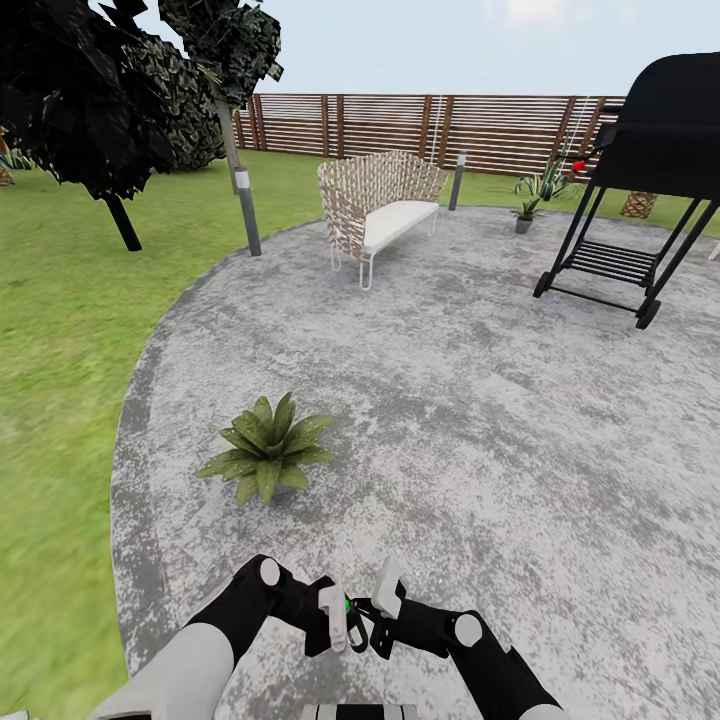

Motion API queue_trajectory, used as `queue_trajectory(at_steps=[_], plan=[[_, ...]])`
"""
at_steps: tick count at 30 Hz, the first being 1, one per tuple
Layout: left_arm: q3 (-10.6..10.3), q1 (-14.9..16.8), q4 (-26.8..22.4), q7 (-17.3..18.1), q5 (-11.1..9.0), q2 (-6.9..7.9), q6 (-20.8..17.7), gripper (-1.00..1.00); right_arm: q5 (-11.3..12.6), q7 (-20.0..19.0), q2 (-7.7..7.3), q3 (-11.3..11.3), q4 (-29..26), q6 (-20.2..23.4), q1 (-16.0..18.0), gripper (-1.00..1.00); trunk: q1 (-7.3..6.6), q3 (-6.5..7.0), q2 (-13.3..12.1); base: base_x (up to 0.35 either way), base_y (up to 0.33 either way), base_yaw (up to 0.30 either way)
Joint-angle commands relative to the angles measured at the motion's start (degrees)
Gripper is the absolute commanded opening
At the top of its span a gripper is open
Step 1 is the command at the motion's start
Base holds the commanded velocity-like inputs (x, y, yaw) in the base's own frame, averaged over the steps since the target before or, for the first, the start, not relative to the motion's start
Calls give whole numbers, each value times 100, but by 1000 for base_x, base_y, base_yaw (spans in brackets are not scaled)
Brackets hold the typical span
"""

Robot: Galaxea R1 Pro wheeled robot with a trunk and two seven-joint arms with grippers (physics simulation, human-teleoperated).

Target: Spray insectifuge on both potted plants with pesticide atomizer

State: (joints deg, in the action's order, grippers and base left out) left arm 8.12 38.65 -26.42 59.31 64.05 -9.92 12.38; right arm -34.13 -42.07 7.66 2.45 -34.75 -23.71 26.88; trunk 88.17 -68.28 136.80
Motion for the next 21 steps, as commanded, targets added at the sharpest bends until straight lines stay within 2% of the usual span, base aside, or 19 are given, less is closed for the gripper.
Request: queue_trajectory(at_steps=[1, 6, 8, 10, 21], plan=[[49, 3, 8, 19, 55, -8, 45, -100, -50, 0, 0, -8, -6, -28, 1, -100, -1, -4, 2, 0, 0, 0], [46, 3, 22, 13, 17, -8, 45, -100, -50, -2, -1, -8, -6, -28, 1, -100, -1, -4, 2, 0, 0, 0], [43, 3, 23, 18, -232, -8, 52, -100, -50, -2, 1, -8, -6, -28, 1, -100, -1, -4, 2, 0, 0, 0], [42, 3, 23, 19, -297, -8, 54, -100, -50, -2, -1, -8, -6, -28, 1, -100, -1, -4, 2, 0, 0, 0], [40, 3, 23, 4, -299, -8, 50, -100, -50, 1, 0, -8, -6, -28, 1, -100, -1, -4, 2, 0, 0, 0]])
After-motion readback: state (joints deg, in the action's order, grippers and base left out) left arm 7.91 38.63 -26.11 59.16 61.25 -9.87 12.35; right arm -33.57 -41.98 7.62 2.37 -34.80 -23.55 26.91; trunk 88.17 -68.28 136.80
